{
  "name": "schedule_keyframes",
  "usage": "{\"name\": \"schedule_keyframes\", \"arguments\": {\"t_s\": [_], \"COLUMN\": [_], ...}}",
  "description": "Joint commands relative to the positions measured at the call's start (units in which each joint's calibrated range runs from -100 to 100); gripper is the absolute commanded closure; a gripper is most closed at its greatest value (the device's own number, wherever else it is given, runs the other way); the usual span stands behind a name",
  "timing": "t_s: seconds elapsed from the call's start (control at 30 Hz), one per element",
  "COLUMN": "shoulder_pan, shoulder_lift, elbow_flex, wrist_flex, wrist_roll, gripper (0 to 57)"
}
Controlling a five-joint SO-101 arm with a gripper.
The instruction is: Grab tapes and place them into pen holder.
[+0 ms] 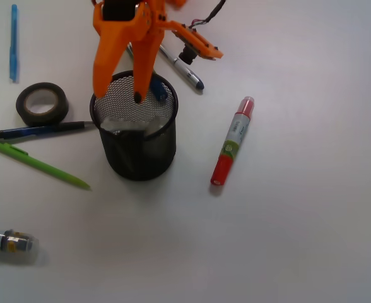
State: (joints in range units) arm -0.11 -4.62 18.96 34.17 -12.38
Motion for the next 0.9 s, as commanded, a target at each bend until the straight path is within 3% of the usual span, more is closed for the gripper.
{"name": "schedule_keyframes", "arguments": {"t_s": [0.0, 0.23, 0.5, 0.6, 0.87], "shoulder_pan": [0.1, 3.8, 25.6, 30.0, 29.2], "shoulder_lift": [-1.0, -10.1, -18.0, -14.3, 11.9], "elbow_flex": [-0.5, -1.7, -1.6, -1.5, -12.6], "wrist_flex": [-0.9, 6.1, 27.1, 27.5, 28.1], "wrist_roll": [-0.1, -0.7, -7.7, -8.4, -13.5], "gripper": [14.3, 14.3, 14.4, 14.4, 14.5]}}
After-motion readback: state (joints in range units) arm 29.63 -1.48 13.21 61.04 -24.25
